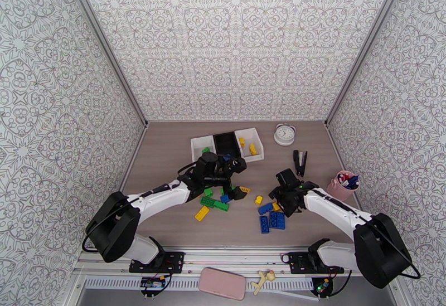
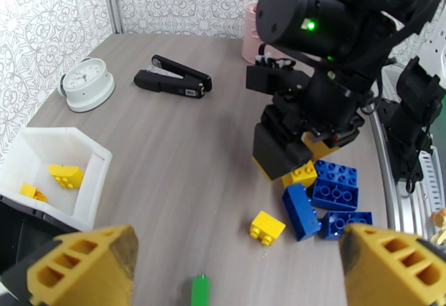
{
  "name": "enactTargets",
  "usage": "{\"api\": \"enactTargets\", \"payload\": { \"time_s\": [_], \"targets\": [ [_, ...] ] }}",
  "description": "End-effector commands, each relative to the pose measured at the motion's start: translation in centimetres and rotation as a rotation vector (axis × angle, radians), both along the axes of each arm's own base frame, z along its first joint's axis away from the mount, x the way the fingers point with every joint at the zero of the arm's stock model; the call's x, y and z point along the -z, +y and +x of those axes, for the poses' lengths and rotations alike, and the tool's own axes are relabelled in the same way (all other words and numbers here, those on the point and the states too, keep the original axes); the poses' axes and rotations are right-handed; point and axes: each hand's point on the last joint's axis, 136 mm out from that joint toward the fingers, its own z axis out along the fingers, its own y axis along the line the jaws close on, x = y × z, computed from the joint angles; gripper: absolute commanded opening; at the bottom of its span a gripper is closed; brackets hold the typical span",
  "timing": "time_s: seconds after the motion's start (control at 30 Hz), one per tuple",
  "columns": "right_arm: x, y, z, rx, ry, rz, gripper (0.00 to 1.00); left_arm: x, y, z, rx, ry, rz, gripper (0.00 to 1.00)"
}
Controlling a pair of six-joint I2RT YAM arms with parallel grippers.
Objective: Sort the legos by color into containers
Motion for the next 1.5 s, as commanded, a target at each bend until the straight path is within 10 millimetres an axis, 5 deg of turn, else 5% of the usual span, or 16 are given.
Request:
{"api": "enactTargets", "payload": {
  "time_s": [0.0,0.4,0.67,0.87,1.3,1.47],
  "targets": [
    [-0.2,0.5,0.6,0.007,0.006,0.025,0.63,-0.4,0.0,0.1,-0.007,-0.048,-0.005,1.00],
    [0.6,0.5,1.2,-0.023,0.042,-0.024,0.41,-0.3,0.4,0.2,-0.027,-0.059,-0.002,1.00],
    [-0.9,0.6,3.1,-0.082,-0.011,-0.068,0.30,-0.7,0.9,0.3,-0.050,-0.078,-0.005,1.00],
    [-3.1,1.7,6.9,-0.197,-0.130,-0.100,0.29,-1.1,2.1,0.4,-0.096,-0.086,-0.007,1.00],
    [-11.1,6.1,18.0,-0.415,-0.487,-0.166,0.27,-1.3,6.0,0.4,-0.306,-0.068,-0.001,1.00],
    [-12.6,7.8,22.1,-0.472,-0.588,-0.199,0.27,-0.8,7.1,0.5,-0.363,-0.056,0.019,1.00]
  ]
}}
